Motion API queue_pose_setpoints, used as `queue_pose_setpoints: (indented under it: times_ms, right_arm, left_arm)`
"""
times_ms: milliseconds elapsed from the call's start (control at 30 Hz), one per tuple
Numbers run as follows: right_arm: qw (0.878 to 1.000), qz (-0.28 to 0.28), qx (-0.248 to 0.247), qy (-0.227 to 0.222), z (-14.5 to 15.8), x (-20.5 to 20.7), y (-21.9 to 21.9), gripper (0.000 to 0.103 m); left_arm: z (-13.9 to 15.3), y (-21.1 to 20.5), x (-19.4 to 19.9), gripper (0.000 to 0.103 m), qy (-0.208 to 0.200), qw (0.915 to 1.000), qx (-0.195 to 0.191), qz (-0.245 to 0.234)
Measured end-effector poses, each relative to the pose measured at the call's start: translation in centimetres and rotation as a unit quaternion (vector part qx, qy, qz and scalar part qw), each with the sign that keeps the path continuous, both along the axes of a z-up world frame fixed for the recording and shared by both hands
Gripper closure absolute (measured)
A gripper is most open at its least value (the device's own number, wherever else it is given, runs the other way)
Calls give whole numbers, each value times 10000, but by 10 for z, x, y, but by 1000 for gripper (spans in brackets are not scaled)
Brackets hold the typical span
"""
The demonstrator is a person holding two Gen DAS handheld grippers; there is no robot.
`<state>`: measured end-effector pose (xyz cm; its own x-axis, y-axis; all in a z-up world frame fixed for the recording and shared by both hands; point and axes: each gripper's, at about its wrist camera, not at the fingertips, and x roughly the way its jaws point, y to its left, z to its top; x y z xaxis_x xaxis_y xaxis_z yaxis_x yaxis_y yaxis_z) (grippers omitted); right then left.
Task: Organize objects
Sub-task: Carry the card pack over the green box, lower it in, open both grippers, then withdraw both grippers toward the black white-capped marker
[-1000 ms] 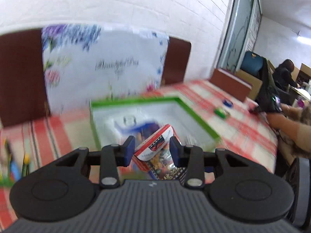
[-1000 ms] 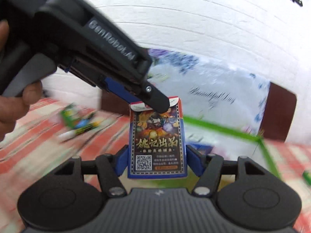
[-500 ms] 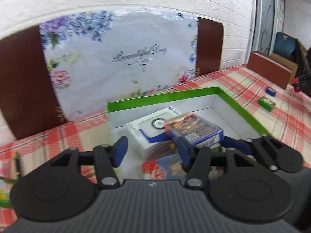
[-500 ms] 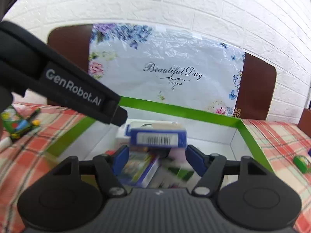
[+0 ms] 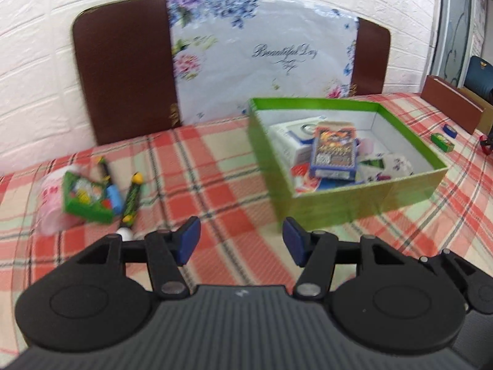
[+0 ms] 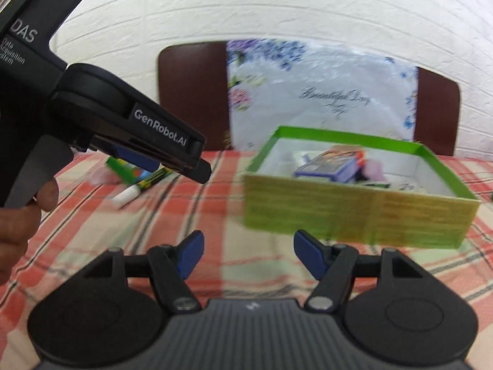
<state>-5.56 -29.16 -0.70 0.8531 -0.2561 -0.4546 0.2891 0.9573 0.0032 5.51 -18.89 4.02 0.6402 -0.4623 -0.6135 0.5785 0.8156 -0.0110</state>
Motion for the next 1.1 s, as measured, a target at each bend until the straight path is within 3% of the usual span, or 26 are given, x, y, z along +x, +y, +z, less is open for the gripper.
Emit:
queue_pose_setpoints:
  times_ms: [267,533,1100]
  right_arm:
    - [9979,418,368,343,-10,15,39,37]
    - [9945,281,711,723,-21,21,46,38]
    - [9956,293,487,748,-24,23,61,36]
  left_arm:
    - [-23,58,0,42,191,9984,197,486]
    - [-49,99,-2,42,441,9954,241,811]
    - [-63,135,-5,36,266,9930,236,1123]
